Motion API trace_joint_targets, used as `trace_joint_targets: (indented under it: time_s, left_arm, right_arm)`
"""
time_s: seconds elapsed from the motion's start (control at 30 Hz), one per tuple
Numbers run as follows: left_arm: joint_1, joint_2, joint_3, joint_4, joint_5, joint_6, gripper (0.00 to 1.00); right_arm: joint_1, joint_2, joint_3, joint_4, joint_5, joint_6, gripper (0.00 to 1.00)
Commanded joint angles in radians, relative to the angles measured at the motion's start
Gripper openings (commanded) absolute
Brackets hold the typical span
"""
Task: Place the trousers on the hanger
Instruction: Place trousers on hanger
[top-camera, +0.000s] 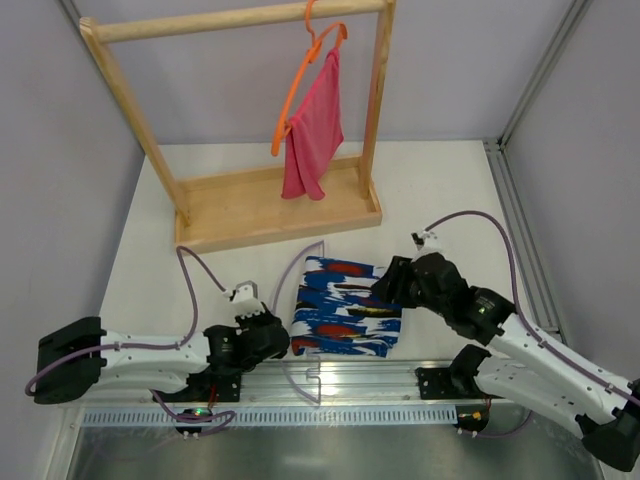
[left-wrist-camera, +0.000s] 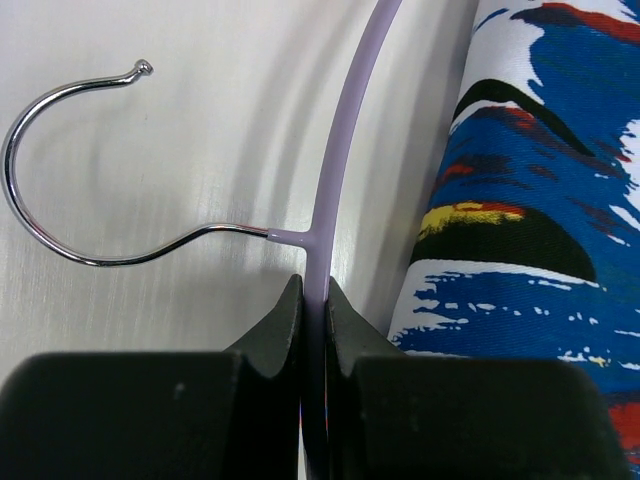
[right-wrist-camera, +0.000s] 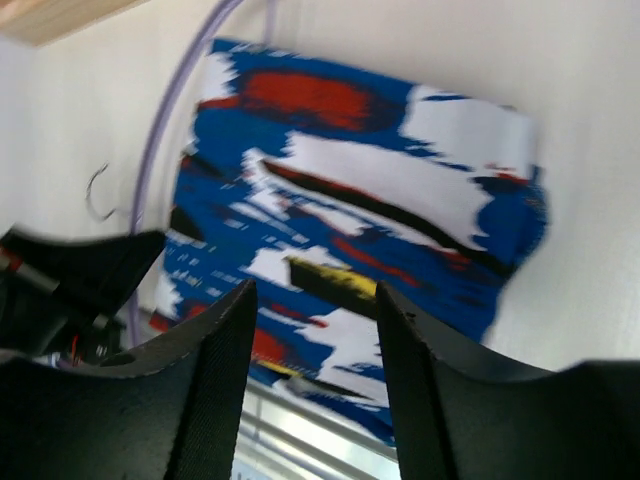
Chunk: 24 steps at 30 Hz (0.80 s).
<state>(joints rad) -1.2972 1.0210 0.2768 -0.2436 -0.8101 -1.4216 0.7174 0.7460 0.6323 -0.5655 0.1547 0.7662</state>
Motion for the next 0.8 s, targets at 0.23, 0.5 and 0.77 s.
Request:
trace_joint_targets:
  time_s: [0.23,0.5,0.77]
  left_arm:
    - [0.001,-0.128,0.036,0.016,-0.017,0.098,0.11]
    - [0.003,-0.219,0.039,0.052,0.005,0.142,0.11]
    - [0.003,-0.262,0.030,0.078,0.023,0.161,0.10]
  right_arm:
    - [0.476,0.310,0.007,0.501,-0.089,-0.142,0.59]
    - [0.695,0.529,-0.036,0.814,-0.015,-0.071,0.58]
    - [0.850,0.688,-0.008,0.929,0.121,-0.015,0.58]
